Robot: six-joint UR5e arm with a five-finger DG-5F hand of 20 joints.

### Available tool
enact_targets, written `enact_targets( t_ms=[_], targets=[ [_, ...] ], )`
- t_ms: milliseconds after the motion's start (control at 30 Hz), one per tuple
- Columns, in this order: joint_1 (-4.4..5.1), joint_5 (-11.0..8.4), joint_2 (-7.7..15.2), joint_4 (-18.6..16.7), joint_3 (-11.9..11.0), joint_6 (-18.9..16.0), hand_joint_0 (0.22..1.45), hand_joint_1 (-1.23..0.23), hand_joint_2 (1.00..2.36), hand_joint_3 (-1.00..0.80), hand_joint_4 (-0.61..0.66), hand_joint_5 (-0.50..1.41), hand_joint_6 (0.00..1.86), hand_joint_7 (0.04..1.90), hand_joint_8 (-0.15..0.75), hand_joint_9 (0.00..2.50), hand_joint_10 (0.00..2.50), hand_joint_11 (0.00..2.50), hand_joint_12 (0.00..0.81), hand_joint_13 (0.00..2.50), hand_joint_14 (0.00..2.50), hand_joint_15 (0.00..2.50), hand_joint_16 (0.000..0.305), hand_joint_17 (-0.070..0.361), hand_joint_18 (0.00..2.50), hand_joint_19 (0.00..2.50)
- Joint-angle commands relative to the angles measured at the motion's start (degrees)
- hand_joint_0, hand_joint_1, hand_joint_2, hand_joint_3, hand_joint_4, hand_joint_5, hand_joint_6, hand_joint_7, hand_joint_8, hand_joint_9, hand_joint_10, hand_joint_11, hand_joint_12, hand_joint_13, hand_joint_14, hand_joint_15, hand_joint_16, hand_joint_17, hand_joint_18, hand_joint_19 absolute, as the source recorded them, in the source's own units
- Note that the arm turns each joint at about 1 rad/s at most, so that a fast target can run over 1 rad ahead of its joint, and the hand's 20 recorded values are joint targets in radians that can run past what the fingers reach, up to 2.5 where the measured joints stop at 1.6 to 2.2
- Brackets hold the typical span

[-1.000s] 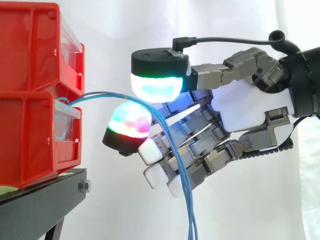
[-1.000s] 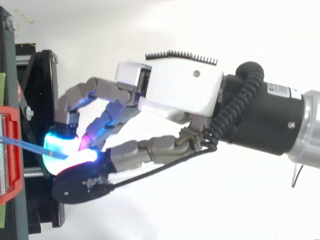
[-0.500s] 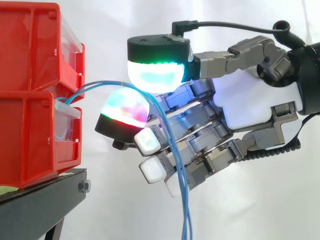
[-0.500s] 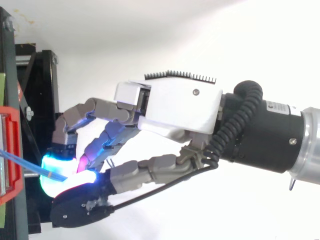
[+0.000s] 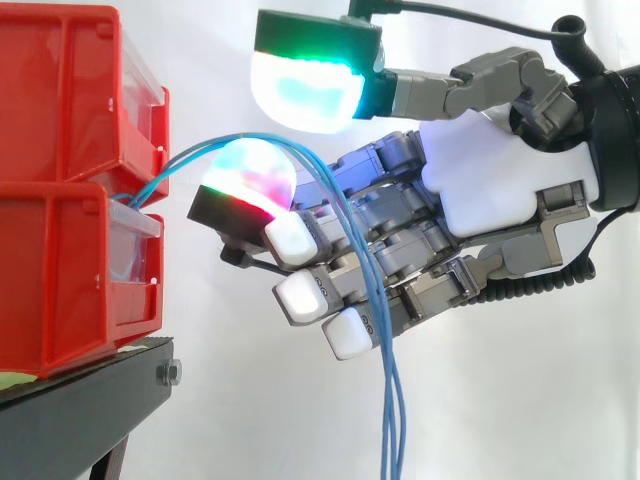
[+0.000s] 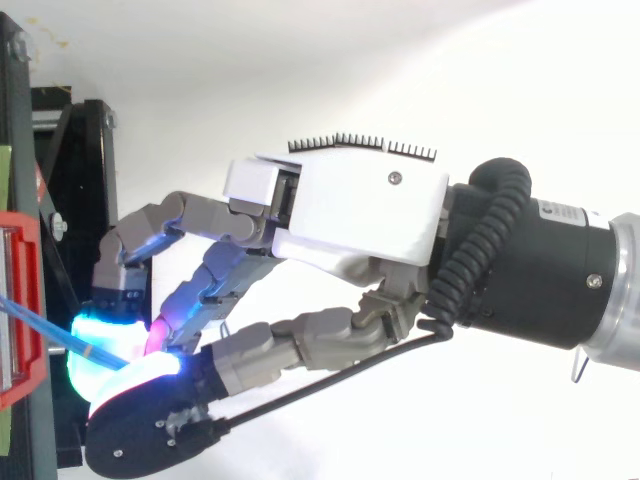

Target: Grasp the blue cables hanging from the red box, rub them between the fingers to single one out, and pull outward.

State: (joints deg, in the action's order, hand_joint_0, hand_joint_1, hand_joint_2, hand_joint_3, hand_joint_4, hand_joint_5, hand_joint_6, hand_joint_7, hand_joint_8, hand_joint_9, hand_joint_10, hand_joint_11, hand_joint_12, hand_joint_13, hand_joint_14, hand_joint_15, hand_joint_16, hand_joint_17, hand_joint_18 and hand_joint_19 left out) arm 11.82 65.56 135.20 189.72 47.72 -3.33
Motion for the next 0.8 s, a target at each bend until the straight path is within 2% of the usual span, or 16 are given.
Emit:
enact_targets(
  t_ms=[0,267,300,400,533,767],
  targets=[
    [-0.04,0.01,0.1,0.1,-0.1,0.1,0.54,-0.67,1.0,-0.5,0.2,-0.12,0.82,1.0,0.326,0.98,0.01,0.43,0.399,0.91,0.02,0.51,0.045,0.101,0.74,0.52],
    [-0.13,-0.17,0.2,-0.2,0.3,1.0,0.54,-0.68,1.0,-0.5,0.21,-0.12,0.78,1.01,0.329,0.98,0.01,0.43,0.4,0.91,0.02,0.51,0.045,0.101,0.74,0.52],
    [-0.31,-0.08,0.4,-0.7,1.8,1.5,0.54,-0.68,1.0,-0.49,0.21,-0.12,0.78,1.01,0.328,0.98,0.01,0.43,0.402,0.91,0.02,0.5,0.045,0.101,0.74,0.52],
    [-0.39,0.01,0.5,-3.9,4.4,1.2,0.54,-0.68,1.0,-0.49,0.21,-0.11,0.76,1.02,0.327,0.98,0.01,0.43,0.4,0.91,0.02,0.51,0.045,0.101,0.74,0.52],
    [-0.39,-0.26,0.5,-6.1,4.7,1.4,0.54,-0.68,1.0,-0.49,0.22,-0.11,0.75,1.03,0.328,0.98,0.01,0.43,0.402,0.91,0.02,0.51,0.045,0.102,0.74,0.52],
    [-0.31,-0.34,0.5,-6.9,4.7,1.9,0.54,-0.66,1.0,-0.49,0.22,-0.11,0.73,1.04,0.328,0.98,0.01,0.43,0.4,0.91,0.02,0.51,0.045,0.102,0.74,0.53]
  ],
)
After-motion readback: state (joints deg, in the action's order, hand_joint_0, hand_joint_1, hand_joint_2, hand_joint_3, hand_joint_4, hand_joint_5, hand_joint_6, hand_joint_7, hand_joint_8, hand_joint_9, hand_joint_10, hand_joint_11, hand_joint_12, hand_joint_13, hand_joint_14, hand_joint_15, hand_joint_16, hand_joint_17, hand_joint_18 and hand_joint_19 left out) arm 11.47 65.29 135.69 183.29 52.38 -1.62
